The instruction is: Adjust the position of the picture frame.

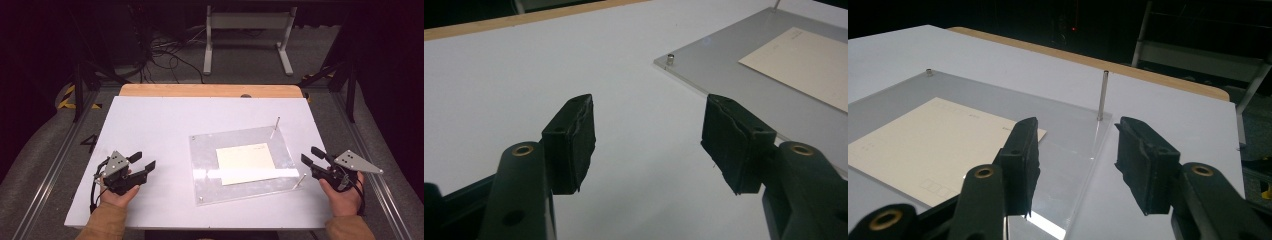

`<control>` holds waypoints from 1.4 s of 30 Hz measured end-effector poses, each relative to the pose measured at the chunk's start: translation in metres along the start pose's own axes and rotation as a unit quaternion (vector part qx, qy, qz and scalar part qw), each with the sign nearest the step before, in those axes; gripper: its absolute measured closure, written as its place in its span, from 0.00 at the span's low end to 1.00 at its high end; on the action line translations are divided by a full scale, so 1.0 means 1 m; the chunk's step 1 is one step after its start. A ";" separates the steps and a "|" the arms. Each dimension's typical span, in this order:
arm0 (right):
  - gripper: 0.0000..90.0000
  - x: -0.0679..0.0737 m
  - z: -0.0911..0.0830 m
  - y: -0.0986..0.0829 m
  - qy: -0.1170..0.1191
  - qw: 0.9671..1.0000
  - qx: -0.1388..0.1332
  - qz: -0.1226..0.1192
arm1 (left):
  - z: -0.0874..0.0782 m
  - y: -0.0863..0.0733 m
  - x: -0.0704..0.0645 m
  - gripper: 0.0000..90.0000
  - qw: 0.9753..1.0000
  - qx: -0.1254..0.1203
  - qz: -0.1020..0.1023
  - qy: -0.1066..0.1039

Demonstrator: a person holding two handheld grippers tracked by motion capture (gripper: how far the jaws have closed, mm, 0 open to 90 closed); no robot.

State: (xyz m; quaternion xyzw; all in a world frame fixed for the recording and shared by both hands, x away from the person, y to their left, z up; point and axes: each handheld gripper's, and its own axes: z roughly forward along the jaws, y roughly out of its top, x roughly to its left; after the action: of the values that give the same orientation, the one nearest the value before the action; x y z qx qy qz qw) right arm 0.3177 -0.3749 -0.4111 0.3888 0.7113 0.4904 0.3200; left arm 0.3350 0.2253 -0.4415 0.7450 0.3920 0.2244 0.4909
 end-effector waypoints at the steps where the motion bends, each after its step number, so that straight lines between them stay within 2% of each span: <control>1: 0.57 0.000 0.000 0.000 0.001 1.000 0.000 0.000 | 0.000 0.000 -0.001 0.42 1.000 0.000 0.000 0.000; 10: 0.56 0.003 -0.004 0.003 0.010 1.000 0.003 0.002 | -0.002 0.002 -0.006 0.42 1.000 -0.001 0.003 -0.005; 15: 0.56 0.012 -0.006 0.006 0.009 0.999 0.032 -0.008 | -0.001 0.005 -0.006 0.42 1.000 -0.005 -0.004 -0.008; 17: 0.57 0.013 -0.008 0.006 0.010 0.999 0.034 -0.009 | 0.001 0.010 -0.004 0.42 1.000 0.002 -0.015 -0.005; 18: 0.58 0.014 -0.009 0.006 0.009 0.999 0.039 -0.008 | 0.002 0.014 -0.003 0.42 1.000 0.008 -0.029 -0.007; 19: 0.58 0.015 -0.010 0.007 0.003 0.999 0.046 -0.009 | 0.002 0.019 -0.001 0.42 0.999 0.007 -0.045 -0.019; 20: 0.58 0.017 -0.012 0.007 -0.001 0.999 0.050 -0.009 | 0.002 0.022 -0.001 0.43 0.998 0.005 -0.051 -0.022; 22: 0.59 0.019 -0.016 0.007 -0.002 0.998 0.054 -0.007 | 0.003 0.028 -0.003 0.44 0.999 0.003 -0.039 -0.012; 24: 0.59 0.021 -0.019 0.007 -0.005 0.998 0.060 -0.005 | 0.006 0.033 -0.006 0.44 1.000 0.012 -0.013 0.000; 25: 0.59 0.022 -0.021 0.007 -0.004 0.998 0.060 -0.002 | 0.008 0.034 -0.007 0.45 1.000 0.017 -0.007 0.003; 30: 0.59 0.025 -0.026 0.007 -0.006 0.998 0.067 -0.001 | 0.024 0.044 -0.013 0.50 0.999 0.044 0.018 -0.022; 32: 0.59 0.026 -0.027 0.006 -0.007 0.998 0.070 -0.002 | 0.033 0.050 -0.015 0.51 0.998 0.053 0.021 -0.033; 34: 0.58 0.027 -0.028 0.006 -0.009 0.997 0.075 0.000 | 0.040 0.055 -0.015 0.51 0.997 0.063 0.020 -0.036; 36: 0.58 0.026 -0.028 0.004 -0.010 0.996 0.083 0.002 | 0.046 0.057 -0.017 0.51 0.997 0.063 0.013 -0.040; 40: 0.57 0.025 -0.026 -0.002 -0.012 0.995 0.103 0.008 | 0.052 0.059 -0.020 0.51 0.997 0.070 0.018 -0.040; 42: 0.57 0.024 -0.023 -0.005 -0.011 0.993 0.115 0.014 | 0.053 0.059 -0.021 0.50 0.996 0.078 0.018 -0.031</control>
State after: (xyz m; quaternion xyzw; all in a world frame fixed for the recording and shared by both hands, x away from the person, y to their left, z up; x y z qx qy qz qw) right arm 0.2855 -0.3656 -0.4110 0.4383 0.7537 0.4058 0.2742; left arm 0.3825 0.1667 -0.4093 0.7949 0.3793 0.1784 0.4388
